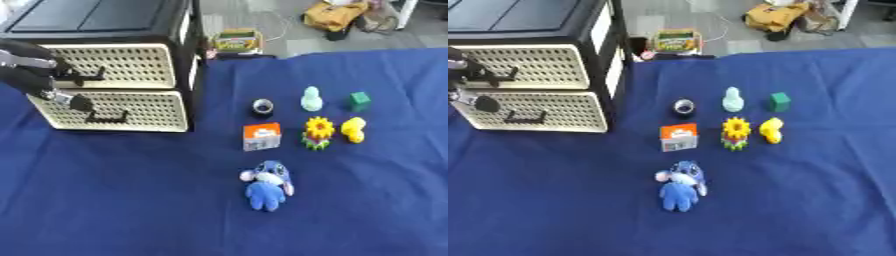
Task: Pick up objects from table and place into drawer.
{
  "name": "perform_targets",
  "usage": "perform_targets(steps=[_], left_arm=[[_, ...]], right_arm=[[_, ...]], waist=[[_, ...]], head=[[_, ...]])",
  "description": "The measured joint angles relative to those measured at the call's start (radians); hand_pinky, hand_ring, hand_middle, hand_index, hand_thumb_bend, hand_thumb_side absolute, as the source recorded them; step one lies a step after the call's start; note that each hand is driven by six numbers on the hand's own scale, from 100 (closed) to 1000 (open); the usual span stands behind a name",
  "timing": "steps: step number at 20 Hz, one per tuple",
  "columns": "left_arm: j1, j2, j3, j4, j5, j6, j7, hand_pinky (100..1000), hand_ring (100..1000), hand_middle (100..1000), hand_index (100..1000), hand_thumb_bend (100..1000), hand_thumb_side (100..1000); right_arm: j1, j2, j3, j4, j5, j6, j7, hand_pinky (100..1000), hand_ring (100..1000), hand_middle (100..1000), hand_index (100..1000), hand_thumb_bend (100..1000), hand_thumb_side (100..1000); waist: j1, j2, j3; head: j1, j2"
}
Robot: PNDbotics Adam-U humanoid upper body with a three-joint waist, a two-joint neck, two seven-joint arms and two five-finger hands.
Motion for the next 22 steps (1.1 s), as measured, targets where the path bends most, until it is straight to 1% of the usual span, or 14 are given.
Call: perform_targets(steps=[3, 9, 14, 22], left_arm=[[0.013, 0.003, 0.0, -0.018, 0.01, 0.0, 0.0, 100, 100, 100, 874, 984, 1000], [0.056, 0.03, -0.003, -0.072, 0.042, 0.001, 0.0, 100, 100, 100, 838, 976, 1000], [0.078, 0.049, -0.008, -0.116, 0.064, 0.005, -0.001, 100, 100, 100, 823, 970, 1000], [0.114, 0.076, -0.015, -0.174, 0.08, 0.01, -0.003, 100, 100, 100, 809, 968, 1000]], right_arm=[[0.0, 0.0, 0.0, 0.0, 0.0, 0.0, -0.001, 632, 625, 581, 814, 193, 945], [0.0, 0.0, -0.002, 0.0, 0.0, -0.001, -0.006, 633, 626, 583, 814, 191, 948], [0.0, 0.005, -0.006, 0.0, 0.0, -0.001, -0.008, 634, 627, 584, 815, 191, 950], [0.0, 0.006, -0.006, 0.0, -0.001, -0.003, -0.011, 635, 628, 585, 815, 188, 952]], waist=[[-0.002, -0.002, 0.002], [-0.007, -0.006, 0.004], [-0.017, -0.007, 0.004], [-0.024, -0.011, 0.008]], head=[[0.0, 0.001], [-0.002, 0.007], [-0.002, 0.011], [-0.001, 0.011]])
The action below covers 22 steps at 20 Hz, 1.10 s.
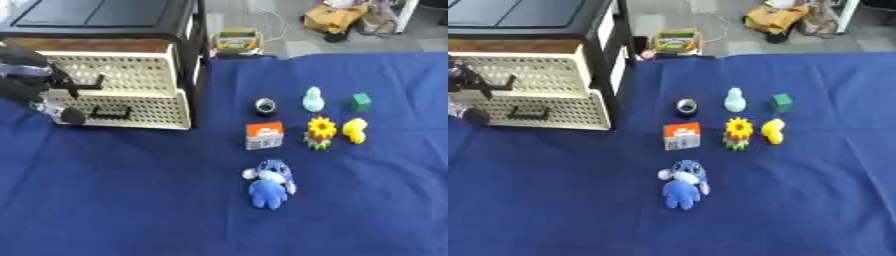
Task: Pick up objects from table and place into drawer.
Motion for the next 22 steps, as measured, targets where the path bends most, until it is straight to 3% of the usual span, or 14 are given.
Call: perform_targets(steps=[22], left_arm=[[0.145, 0.085, 0.001, -0.213, 0.054, 0.031, -0.001, 100, 100, 100, 817, 953, 1000]], right_arm=[[-0.001, 0.002, -0.006, 0.0, -0.001, -0.001, -0.012, 637, 630, 590, 815, 182, 954]], waist=[[-0.016, -0.007, 0.011]], head=[[0.003, 0.0]])
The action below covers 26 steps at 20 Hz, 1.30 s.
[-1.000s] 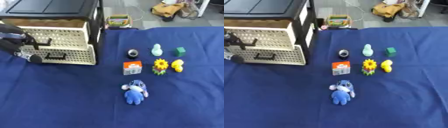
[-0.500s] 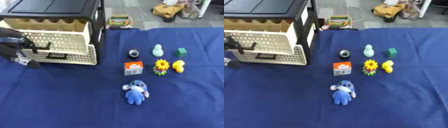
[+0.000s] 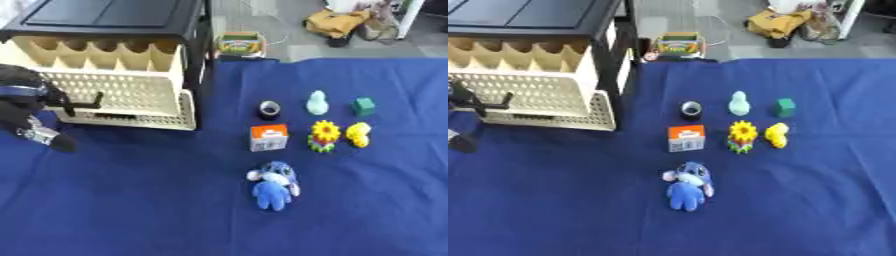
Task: Pick up objects from table and place into drawer.
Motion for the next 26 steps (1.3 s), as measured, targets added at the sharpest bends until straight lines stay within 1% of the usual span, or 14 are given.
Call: perform_targets(steps=[10, 19, 22, 26], left_arm=[[0.057, 0.027, 0.013, -0.062, 0.005, 0.018, 0.002, 100, 100, 100, 814, 958, 1000], [0.08, 0.044, 0.021, -0.089, 0.004, 0.023, 0.001, 100, 100, 100, 814, 955, 1000], [0.083, 0.044, 0.025, -0.096, 0.004, 0.025, 0.001, 100, 100, 100, 838, 940, 1000], [0.091, 0.047, 0.031, -0.108, 0.006, 0.03, 0.0, 100, 100, 100, 837, 934, 1000]], right_arm=[[-0.007, 0.007, 0.0, 0.0, -0.001, -0.001, -0.005, 637, 630, 590, 815, 183, 957], [-0.007, 0.007, 0.0, 0.0, -0.001, 0.0, -0.007, 636, 630, 591, 814, 184, 959], [-0.008, 0.007, 0.0, 0.0, -0.001, 0.001, -0.008, 636, 631, 591, 814, 184, 960], [-0.008, 0.007, -0.001, 0.0, -0.001, 0.001, -0.008, 636, 631, 592, 814, 183, 960]], waist=[[-0.002, -0.002, 0.0], [-0.005, -0.002, 0.0], [-0.007, -0.002, 0.001], [-0.008, -0.002, 0.001]], head=[[0.001, -0.001], [0.001, -0.002], [0.001, -0.002], [0.001, -0.002]])
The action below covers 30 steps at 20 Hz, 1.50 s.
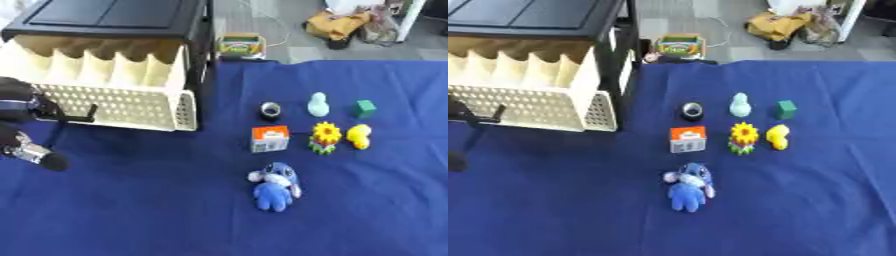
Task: Pick up objects from table and place into drawer.
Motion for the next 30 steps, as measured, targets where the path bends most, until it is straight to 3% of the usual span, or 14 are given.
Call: perform_targets(steps=[4, 10, 30], left_arm=[[0.012, 0.005, 0.0, -0.017, 0.008, 0.001, 0.0, 100, 100, 100, 855, 933, 1000], [0.025, 0.006, 0.014, -0.033, 0.017, 0.014, -0.001, 100, 100, 100, 977, 885, 1000], [0.03, 0.006, 0.105, -0.149, 0.062, 0.067, -0.004, 100, 100, 100, 983, 801, 1000]], right_arm=[[0.0, 0.0, -0.003, 0.0, 0.0, 0.0, -0.001, 635, 631, 592, 814, 183, 961], [0.0, 0.0, -0.005, 0.0, 0.0, 0.002, -0.003, 635, 632, 592, 814, 184, 962], [0.001, 0.001, -0.007, 0.0, 0.0, 0.006, -0.007, 635, 632, 594, 814, 187, 967]], waist=[[0.0, -0.001, 0.003], [-0.006, -0.001, 0.004], [-0.008, -0.004, 0.011]], head=[[0.0, 0.0], [-0.003, 0.0], [-0.017, 0.0]])
